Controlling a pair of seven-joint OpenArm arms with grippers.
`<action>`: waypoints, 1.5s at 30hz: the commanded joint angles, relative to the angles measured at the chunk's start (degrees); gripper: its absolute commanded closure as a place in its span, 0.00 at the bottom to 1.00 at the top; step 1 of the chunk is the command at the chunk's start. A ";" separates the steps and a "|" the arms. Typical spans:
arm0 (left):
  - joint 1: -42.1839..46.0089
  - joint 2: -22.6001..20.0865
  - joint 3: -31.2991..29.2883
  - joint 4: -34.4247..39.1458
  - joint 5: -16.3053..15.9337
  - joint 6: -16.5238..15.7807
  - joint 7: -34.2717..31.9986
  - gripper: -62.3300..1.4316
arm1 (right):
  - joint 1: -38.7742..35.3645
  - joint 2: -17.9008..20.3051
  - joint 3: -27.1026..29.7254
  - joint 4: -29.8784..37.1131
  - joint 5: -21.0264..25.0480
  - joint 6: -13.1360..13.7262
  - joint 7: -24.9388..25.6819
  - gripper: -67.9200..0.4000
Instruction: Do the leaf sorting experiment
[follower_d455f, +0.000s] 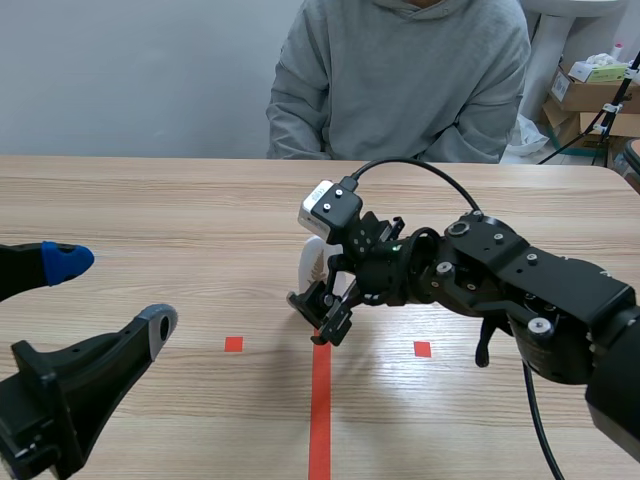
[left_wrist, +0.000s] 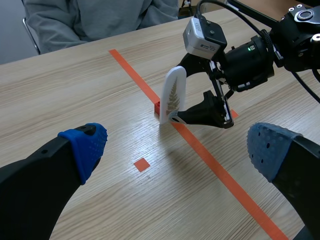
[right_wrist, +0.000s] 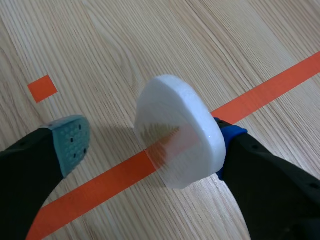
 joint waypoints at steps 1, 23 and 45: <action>-0.02 0.26 -0.13 0.87 -0.48 -0.15 -0.83 0.03 | 1.14 -0.02 0.15 0.90 0.20 -0.07 0.70 0.43; -0.20 0.26 -0.13 0.87 -0.48 -0.15 -0.83 0.03 | 1.11 0.11 0.22 0.90 0.22 -0.46 1.51 0.92; -0.17 0.26 -0.13 0.87 -0.50 -0.15 -0.81 0.03 | 2.51 6.03 26.27 -2.62 3.91 -13.09 -6.25 0.97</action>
